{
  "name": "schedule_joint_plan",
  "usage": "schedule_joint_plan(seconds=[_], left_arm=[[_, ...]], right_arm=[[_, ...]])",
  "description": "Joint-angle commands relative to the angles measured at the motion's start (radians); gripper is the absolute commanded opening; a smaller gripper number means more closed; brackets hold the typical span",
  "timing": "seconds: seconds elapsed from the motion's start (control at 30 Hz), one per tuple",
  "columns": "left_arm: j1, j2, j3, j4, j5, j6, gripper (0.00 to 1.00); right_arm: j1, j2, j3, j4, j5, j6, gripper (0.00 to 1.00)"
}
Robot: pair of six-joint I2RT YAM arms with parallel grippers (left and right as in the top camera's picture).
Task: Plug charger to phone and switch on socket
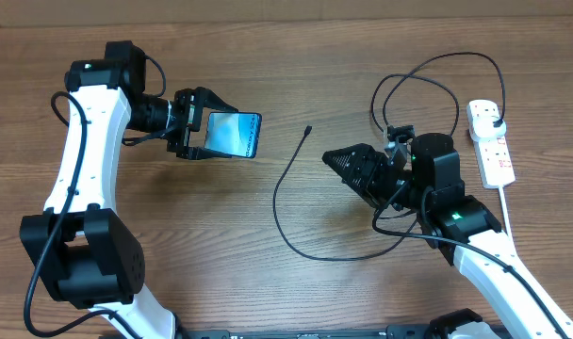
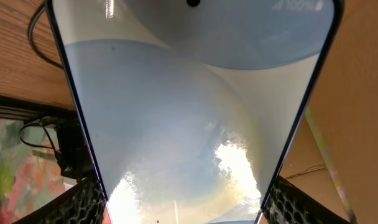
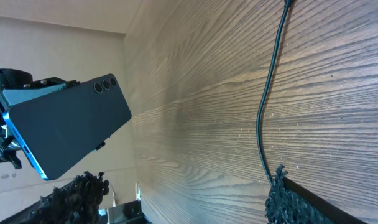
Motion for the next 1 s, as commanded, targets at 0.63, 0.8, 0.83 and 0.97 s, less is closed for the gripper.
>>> schedule_joint_plan(seconds=[0.63,0.8,0.83,0.97], left_arm=[[-0.006,-0.021,0.018,0.004,-0.031,-0.017,0.61],[-0.006,-0.021,0.018,0.004,-0.032,-0.017,0.61],[-0.006,-0.021,0.018,0.004,-0.032,-0.017,0.61],[-0.006,-0.021,0.018,0.004,-0.032,-0.017,0.61]], right_arm=[[0.006,0.003,0.023,0.005,0.01,-0.014,0.87],[0.006,0.003,0.023,-0.002,0.01,-0.014,0.87],[0.006,0.003,0.023,-0.006,0.01,-0.014,0.87],[0.006,0.003,0.023,-0.018,0.01,-0.015,0.87]])
